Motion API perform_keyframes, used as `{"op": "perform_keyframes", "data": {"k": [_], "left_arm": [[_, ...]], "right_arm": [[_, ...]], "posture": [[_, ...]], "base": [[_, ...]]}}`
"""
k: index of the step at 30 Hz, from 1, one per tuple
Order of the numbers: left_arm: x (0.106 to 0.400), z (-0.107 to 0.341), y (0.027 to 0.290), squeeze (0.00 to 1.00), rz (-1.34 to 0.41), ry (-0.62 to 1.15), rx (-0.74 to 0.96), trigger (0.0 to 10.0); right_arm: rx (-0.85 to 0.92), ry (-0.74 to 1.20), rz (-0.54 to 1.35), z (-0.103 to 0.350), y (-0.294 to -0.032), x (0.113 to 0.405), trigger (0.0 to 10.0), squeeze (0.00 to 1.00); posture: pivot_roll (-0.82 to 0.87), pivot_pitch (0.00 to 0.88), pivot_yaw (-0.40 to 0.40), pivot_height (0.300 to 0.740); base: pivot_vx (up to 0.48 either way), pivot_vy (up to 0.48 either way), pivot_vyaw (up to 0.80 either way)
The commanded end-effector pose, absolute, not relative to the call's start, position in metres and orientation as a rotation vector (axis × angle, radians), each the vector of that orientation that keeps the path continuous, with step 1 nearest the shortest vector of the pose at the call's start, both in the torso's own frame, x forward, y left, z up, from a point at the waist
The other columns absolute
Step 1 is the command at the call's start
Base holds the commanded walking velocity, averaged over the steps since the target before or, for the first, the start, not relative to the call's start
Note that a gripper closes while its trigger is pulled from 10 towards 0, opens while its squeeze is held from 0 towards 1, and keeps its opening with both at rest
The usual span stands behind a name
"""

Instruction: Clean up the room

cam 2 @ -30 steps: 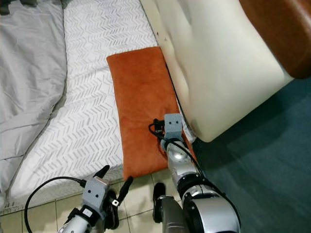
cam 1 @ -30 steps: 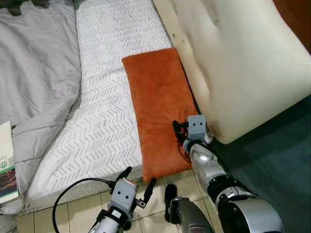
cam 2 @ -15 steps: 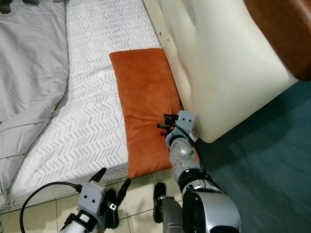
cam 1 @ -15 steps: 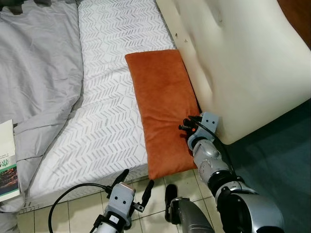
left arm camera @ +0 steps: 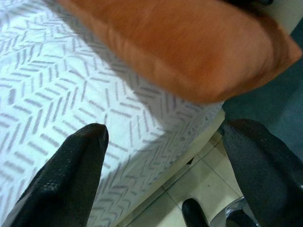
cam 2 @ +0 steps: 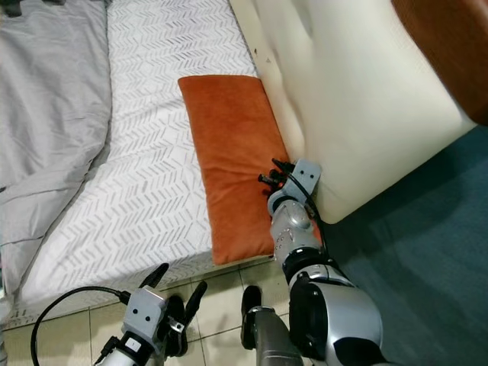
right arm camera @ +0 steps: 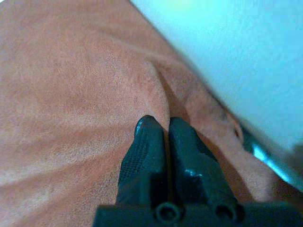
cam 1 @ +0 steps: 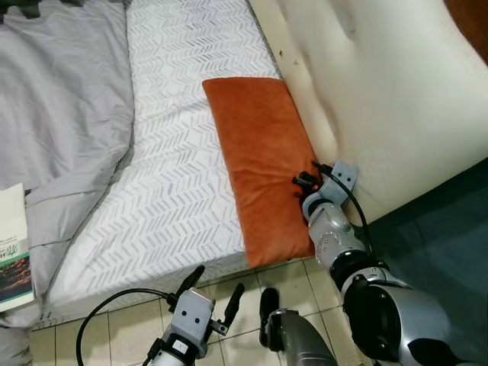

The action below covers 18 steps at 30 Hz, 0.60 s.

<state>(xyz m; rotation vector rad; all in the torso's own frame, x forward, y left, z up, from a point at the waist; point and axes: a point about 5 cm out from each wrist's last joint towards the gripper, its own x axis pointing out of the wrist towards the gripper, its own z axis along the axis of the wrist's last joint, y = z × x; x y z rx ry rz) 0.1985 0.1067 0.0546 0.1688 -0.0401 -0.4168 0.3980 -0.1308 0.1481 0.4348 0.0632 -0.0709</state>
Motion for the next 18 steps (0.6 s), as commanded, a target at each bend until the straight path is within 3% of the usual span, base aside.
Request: {"op": "perform_keyframes", "data": {"k": [1,12,18], "left_arm": [[0.187,0.044,0.107,0.0,-0.427,0.018,0.175,10.0],[0.186,0.045,0.107,0.0,-0.423,0.011,0.182,10.0],[0.186,0.046,0.106,0.0,-0.423,0.007,0.183,10.0]], "right_arm": [[0.419,-0.064,-0.166,0.176,-0.156,0.405,0.0,0.0],[0.187,-0.29,-0.285,0.223,-0.181,0.408,0.0,0.0],[0.162,-0.319,-0.365,0.23,-0.189,0.407,0.0,0.0]], "posture": [[0.14,0.527,-0.043,0.74],[0.13,0.526,-0.047,0.74],[0.14,0.533,-0.047,0.74]], "base": [[0.0,0.0,0.0],[0.0,0.0,0.0],[0.0,0.0,0.0]]}}
